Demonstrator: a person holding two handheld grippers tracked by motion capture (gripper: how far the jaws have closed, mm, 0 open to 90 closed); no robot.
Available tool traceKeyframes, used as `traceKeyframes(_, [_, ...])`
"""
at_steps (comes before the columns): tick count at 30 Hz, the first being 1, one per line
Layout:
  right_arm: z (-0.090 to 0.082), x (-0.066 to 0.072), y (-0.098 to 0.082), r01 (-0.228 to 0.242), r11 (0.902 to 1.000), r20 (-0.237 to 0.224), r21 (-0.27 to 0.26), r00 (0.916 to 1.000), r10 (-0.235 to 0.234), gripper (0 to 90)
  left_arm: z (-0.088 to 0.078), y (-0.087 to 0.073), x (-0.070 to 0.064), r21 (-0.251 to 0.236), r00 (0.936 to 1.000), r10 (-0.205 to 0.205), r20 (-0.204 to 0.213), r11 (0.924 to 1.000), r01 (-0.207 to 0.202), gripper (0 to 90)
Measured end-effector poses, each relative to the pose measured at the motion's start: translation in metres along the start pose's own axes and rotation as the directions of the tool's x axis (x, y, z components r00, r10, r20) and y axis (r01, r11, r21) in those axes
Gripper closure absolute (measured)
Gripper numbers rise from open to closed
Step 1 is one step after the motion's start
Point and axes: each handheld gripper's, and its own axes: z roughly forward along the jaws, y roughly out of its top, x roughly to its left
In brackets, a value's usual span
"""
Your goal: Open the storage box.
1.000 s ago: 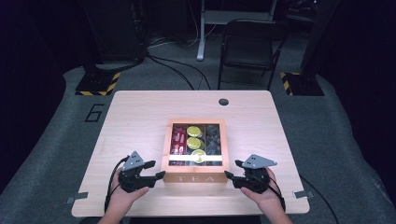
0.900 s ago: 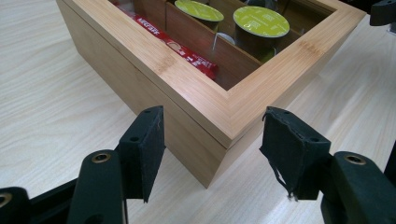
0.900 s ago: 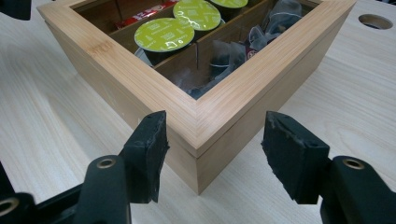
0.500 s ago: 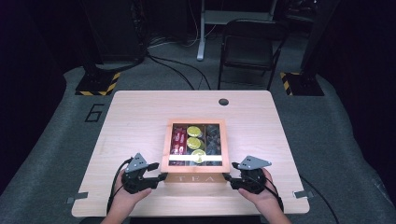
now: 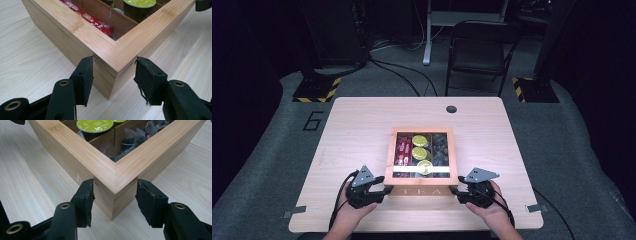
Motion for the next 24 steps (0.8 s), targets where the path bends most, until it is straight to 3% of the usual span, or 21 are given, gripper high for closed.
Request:
traceKeyframes(10, [0.0026,0.0004,-0.0013,0.008,1.0000,0.004,0.006,1.0000,-0.008,48.6,0.0031,-0.0006,-0.0019,0.013,0.9998,0.012,-0.014,0.9998,-0.012,47.7])
traceKeyframes(12, [0.0035,0.0006,-0.0017,0.005,1.0000,0.010,-0.007,0.9999,-0.005,48.6,0.0043,-0.0006,-0.0029,0.013,0.9991,0.031,-0.029,0.9994,-0.031,47.3])
traceKeyframes(24, [0.0024,0.0002,-0.0007,0.001,1.0000,0.002,0.003,1.0000,-0.001,48.6,0.0045,0.0001,-0.0049,0.008,0.9991,0.022,-0.036,0.9997,-0.022,47.0])
